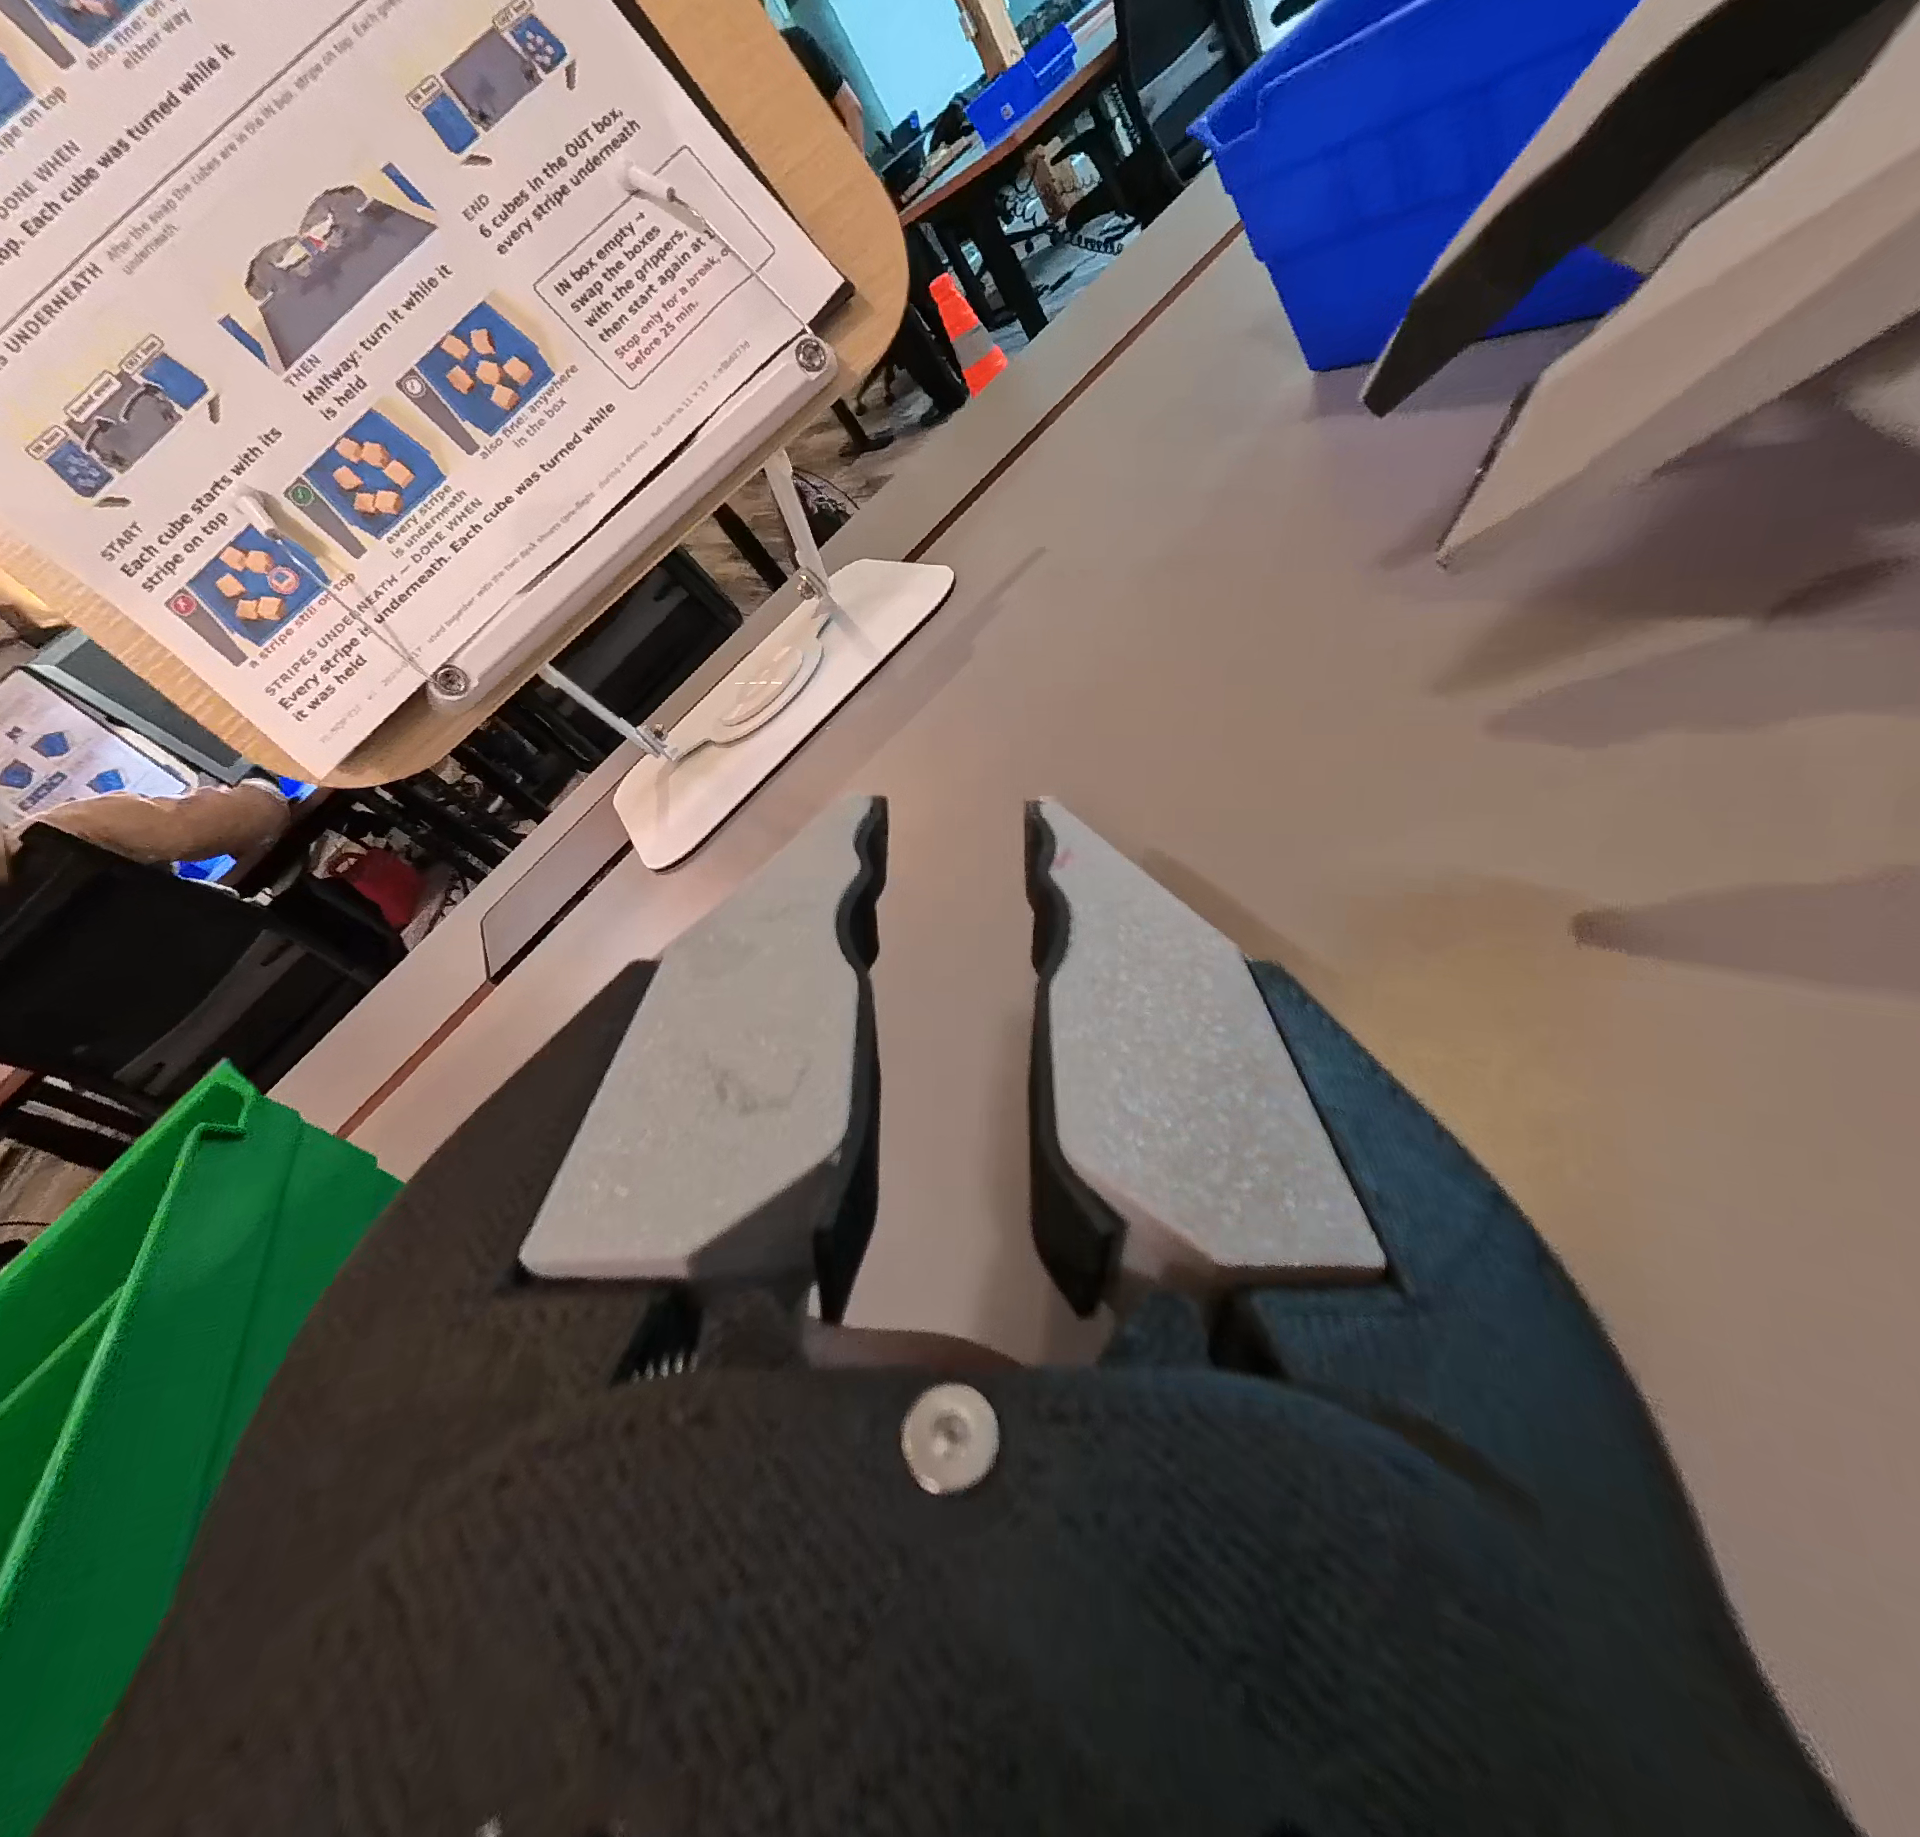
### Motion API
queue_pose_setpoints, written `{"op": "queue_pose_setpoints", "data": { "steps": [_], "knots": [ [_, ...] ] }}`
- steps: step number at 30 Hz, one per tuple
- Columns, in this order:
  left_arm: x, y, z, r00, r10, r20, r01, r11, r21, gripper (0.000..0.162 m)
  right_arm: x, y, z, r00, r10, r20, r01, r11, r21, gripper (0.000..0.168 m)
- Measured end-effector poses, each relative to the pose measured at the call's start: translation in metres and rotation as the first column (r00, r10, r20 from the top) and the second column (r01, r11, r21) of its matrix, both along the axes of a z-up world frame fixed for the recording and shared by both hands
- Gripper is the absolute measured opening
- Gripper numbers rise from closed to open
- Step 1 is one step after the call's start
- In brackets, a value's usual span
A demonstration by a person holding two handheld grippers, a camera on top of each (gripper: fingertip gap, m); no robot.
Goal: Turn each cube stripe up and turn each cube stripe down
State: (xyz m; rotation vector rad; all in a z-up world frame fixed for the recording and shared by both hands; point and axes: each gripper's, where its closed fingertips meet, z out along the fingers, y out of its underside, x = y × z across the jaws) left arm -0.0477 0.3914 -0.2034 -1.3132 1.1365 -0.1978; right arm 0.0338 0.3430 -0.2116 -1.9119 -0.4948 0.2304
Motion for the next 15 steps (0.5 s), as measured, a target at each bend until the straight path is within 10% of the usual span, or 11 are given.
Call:
{"op": "queue_pose_setpoints", "data": {
  "steps": [15],
  "knots": [
    [-0.0015, 0.0011, -0.0011, 1.0, 0.009, -0.009, -0.009, 1.0, 0.011, 0.023, 0.0085, -0.0001, -0.004, 0.999, -0.012, -0.038, 0.011, 1.0, -0.028, 0.053]
  ]
}}
